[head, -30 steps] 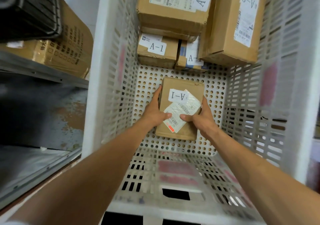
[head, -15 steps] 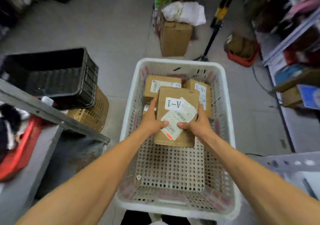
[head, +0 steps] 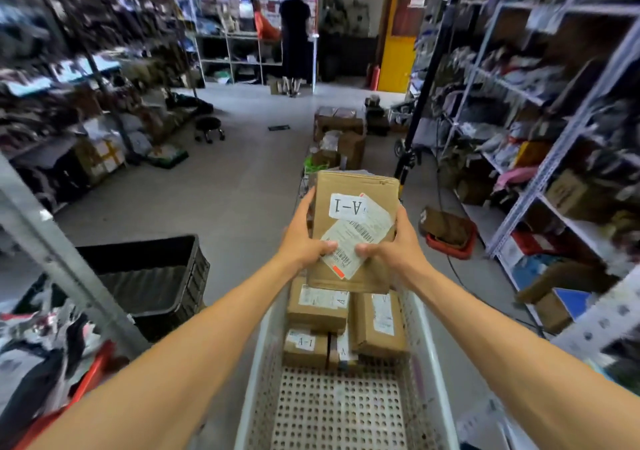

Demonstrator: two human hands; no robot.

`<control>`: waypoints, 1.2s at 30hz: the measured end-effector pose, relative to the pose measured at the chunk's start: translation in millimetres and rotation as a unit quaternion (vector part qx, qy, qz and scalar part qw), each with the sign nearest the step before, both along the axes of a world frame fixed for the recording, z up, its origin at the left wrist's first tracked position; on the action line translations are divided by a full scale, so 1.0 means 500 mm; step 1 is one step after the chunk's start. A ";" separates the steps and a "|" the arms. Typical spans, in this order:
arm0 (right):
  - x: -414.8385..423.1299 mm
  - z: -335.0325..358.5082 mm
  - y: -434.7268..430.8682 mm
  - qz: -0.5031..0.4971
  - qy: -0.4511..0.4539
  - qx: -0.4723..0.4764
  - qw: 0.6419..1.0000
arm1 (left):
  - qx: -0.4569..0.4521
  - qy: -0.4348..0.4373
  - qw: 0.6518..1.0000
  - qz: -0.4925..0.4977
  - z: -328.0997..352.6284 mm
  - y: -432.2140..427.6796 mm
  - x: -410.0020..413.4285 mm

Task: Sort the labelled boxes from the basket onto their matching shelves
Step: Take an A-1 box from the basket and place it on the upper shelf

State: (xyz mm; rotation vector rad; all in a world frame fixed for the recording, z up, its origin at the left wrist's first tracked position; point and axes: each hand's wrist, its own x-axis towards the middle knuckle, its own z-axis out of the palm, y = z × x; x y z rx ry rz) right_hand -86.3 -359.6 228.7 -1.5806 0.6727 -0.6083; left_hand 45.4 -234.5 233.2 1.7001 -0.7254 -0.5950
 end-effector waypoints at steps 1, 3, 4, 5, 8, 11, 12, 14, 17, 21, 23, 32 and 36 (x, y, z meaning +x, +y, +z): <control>-0.001 0.018 0.004 -0.005 -0.001 -0.014 1.000 | -0.009 -0.005 1.000 -0.001 0.016 0.006 -0.001; -0.003 0.053 0.015 -0.011 0.000 -0.049 0.999 | -0.030 -0.013 0.999 -0.002 0.046 0.021 -0.002; -0.005 0.069 0.024 -0.012 0.000 -0.064 0.998 | -0.039 -0.015 0.999 -0.002 0.059 0.031 -0.002; -0.005 0.083 0.034 -0.013 -0.001 -0.076 0.997 | -0.046 -0.017 0.999 -0.003 0.072 0.041 -0.001; -0.012 0.117 0.076 -0.027 -0.007 -0.093 0.995 | -0.061 -0.026 0.998 -0.015 0.108 0.077 0.000; -0.024 0.140 0.116 -0.040 -0.018 -0.111 0.993 | -0.066 -0.045 0.996 -0.026 0.134 0.110 -0.004; -0.029 0.146 0.128 -0.044 -0.021 -0.116 0.992 | -0.068 -0.047 0.996 -0.030 0.139 0.119 -0.006; -0.040 0.156 0.150 -0.054 -0.024 -0.124 0.991 | -0.072 -0.052 0.995 -0.042 0.152 0.137 -0.014; -0.066 0.165 0.181 -0.062 -0.035 -0.126 0.990 | -0.076 -0.058 0.993 -0.065 0.168 0.161 -0.029; -0.111 0.174 0.230 -0.070 -0.049 -0.116 0.990 | -0.072 -0.051 0.993 -0.076 0.176 0.204 -0.069; -0.137 0.178 0.253 -0.064 -0.056 -0.109 0.990 | -0.070 -0.052 0.993 -0.076 0.183 0.230 -0.096; -0.299 0.181 0.381 -0.036 -0.055 -0.117 0.991 | -0.068 -0.074 0.994 -0.050 0.202 0.377 -0.274; -0.385 0.166 0.453 -0.021 -0.042 -0.110 0.993 | -0.051 -0.081 0.995 -0.030 0.183 0.459 -0.362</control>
